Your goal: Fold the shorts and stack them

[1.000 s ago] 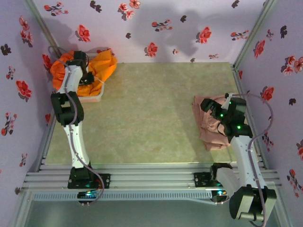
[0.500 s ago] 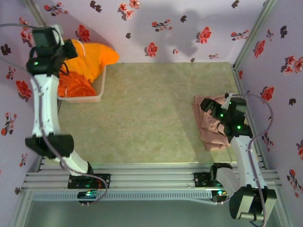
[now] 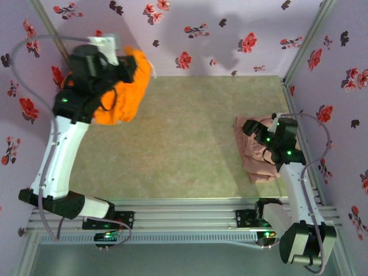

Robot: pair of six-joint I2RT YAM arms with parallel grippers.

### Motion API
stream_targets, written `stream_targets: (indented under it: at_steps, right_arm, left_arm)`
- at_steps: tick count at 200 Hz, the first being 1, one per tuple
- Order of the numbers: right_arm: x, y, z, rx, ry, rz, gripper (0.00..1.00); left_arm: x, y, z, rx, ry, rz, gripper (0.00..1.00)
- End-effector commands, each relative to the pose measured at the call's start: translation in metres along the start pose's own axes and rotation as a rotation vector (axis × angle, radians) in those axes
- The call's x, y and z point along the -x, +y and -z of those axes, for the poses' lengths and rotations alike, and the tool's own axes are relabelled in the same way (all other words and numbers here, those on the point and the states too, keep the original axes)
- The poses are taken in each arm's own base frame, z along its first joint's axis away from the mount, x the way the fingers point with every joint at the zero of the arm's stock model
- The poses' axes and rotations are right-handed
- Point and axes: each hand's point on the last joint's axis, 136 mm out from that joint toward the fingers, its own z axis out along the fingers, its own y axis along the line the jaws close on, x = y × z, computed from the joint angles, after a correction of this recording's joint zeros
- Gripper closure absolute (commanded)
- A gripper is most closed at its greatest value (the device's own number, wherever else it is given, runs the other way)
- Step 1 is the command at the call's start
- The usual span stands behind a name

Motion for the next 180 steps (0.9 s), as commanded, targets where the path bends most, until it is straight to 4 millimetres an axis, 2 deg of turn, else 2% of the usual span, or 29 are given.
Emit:
stream_targets:
  at_steps: [1,12,29,41,54,70,94,117,144,180]
  right_arm:
    - [0.002,-0.009,-0.002,-0.066,0.013,-0.031,0.01]
    - [0.000,-0.011,-0.005,-0.078,0.025,-0.046,0.01]
    - [-0.002,-0.014,-0.008,-0.089,0.041,-0.068,0.01]
    - [-0.001,-0.012,-0.008,-0.085,0.046,-0.072,0.01]
    - [0.000,-0.010,-0.008,-0.078,0.048,-0.070,0.01]
    - [-0.001,-0.008,-0.006,-0.067,0.050,-0.066,0.01]
    - [-0.004,-0.004,-0.007,-0.037,0.059,-0.072,0.01]
    - [-0.009,0.001,-0.013,0.005,0.076,-0.081,0.01]
    - [-0.018,0.012,-0.020,0.043,0.110,-0.070,0.01]
    - [-0.031,0.023,-0.031,0.048,0.158,-0.025,0.01]
  left_arm:
    - [-0.045,-0.020,-0.040,-0.019,0.029,0.048,0.96]
    - [-0.086,-0.039,-0.064,-0.061,0.099,0.058,0.84]
    - [-0.152,-0.075,-0.097,-0.127,0.254,0.033,0.54]
    - [-0.182,-0.101,-0.109,-0.187,0.328,0.000,0.36]
    - [-0.194,-0.119,-0.110,-0.223,0.357,-0.045,0.25]
    - [-0.183,-0.120,-0.097,-0.234,0.322,-0.103,0.17]
    - [-0.164,-0.092,-0.065,-0.159,0.238,-0.175,0.05]
    - [-0.176,-0.037,-0.043,-0.017,0.282,-0.163,0.03]
    - [-0.224,0.017,-0.023,0.105,0.410,-0.123,0.03]
    - [-0.294,0.078,-0.011,0.263,0.505,0.011,0.06]
